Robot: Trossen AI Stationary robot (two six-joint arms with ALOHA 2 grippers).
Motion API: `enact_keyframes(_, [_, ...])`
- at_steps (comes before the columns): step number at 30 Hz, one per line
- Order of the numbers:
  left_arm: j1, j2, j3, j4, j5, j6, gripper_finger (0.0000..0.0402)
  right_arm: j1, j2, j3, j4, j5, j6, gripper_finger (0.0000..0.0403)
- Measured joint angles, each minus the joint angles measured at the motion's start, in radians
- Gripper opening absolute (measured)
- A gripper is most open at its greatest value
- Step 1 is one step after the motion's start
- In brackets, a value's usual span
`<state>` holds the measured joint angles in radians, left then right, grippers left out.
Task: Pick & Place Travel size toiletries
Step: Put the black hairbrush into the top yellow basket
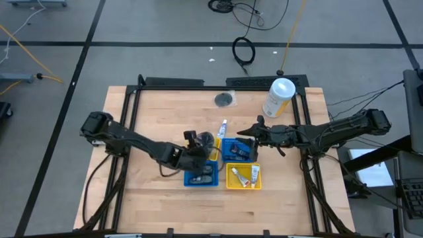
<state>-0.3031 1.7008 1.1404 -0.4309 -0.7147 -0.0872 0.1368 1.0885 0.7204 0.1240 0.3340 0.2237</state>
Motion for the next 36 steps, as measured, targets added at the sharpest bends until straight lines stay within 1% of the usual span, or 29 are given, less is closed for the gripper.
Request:
enact_keyframes(7, [0.013, 0.1, 0.0, 0.003, 0.015, 0.029, 0.0, 0.0, 0.0, -0.001, 0.0, 0.0, -0.007, 0.0102])
enact_keyframes(11, [0.028, 0.128, 0.0, 0.007, 0.078, 0.022, 0.0001, 0.0, 0.0, -0.001, 0.0, 0.0, -0.008, 0.0102])
enact_keyframes(16, [0.047, 0.131, 0.0, 0.029, 0.188, 0.018, 0.0012, 0.0, 0.0, -0.001, -0.001, 0.0, -0.009, 0.0102])
enact_keyframes(20, [0.057, 0.131, 0.0, 0.035, 0.218, 0.005, 0.0026, 0.0, 0.0, -0.001, -0.002, 0.0, -0.027, 0.0102])
enact_keyframes(24, [0.056, 0.131, 0.0, 0.041, 0.217, -0.002, 0.0053, 0.0, 0.0, -0.001, -0.003, 0.0, -0.027, 0.0102])
enact_keyframes(32, [0.075, 0.131, 0.0, 0.121, 0.218, -0.004, 0.0141, 0.0, 0.0, -0.001, -0.004, 0.0, -0.03, 0.0102])
enact_keyframes(36, [0.092, 0.131, 0.0, 0.14, 0.218, -0.004, 0.0177, 0.0, 0.0, -0.001, -0.005, 0.0, -0.03, 0.0102])
